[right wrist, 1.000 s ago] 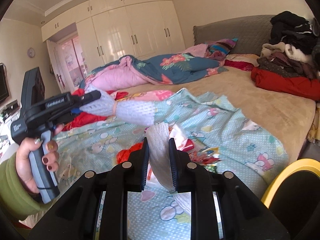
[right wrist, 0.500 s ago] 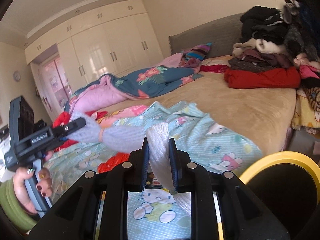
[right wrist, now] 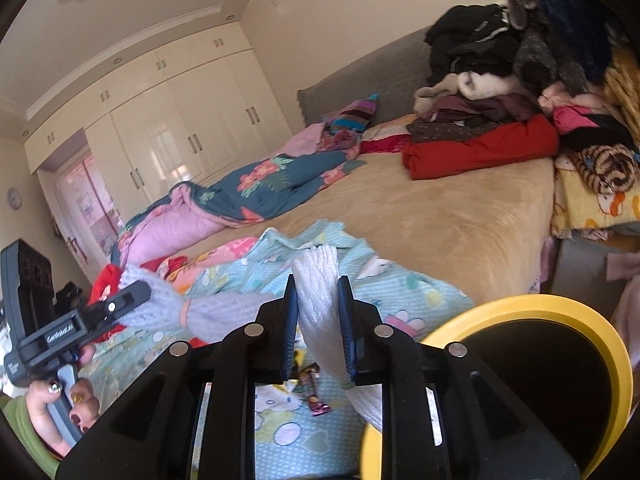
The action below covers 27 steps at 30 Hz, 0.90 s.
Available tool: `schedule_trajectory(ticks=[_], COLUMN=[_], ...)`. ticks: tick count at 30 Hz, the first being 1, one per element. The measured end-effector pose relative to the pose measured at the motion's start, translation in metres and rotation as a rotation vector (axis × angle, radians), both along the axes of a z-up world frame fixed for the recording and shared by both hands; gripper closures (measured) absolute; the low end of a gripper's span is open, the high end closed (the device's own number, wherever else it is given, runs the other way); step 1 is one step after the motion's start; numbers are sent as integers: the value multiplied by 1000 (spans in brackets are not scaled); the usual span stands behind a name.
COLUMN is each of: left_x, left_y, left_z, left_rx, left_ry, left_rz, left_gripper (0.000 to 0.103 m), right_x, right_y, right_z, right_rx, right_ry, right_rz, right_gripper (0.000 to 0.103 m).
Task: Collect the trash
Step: 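Lift the white mesh net with the right tool toward the yellow bin, then open the right tool over the bin to drop the mesh net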
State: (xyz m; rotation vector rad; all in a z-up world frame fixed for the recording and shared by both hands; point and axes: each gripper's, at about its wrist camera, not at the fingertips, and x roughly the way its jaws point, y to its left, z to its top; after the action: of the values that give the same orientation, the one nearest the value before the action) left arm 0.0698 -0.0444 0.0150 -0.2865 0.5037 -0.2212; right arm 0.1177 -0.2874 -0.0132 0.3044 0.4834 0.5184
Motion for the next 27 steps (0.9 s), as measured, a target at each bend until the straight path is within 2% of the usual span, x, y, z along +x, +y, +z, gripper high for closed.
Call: schedule_trajectory(ticks=[15,27], left_x=[10,19], left_y=[-62,-119], left_z=[-17,-48], left_rx=[47,94], left_ry=[49,108], left_rz=[-112,-246], left_gripper=[80,80], right_x=[9,18], right_y=[-69,-111], right_z=[-20,-38], right_rx=[77,127], right_ry=[65,145], right_rz=[-124,-219], right_gripper=[84,84])
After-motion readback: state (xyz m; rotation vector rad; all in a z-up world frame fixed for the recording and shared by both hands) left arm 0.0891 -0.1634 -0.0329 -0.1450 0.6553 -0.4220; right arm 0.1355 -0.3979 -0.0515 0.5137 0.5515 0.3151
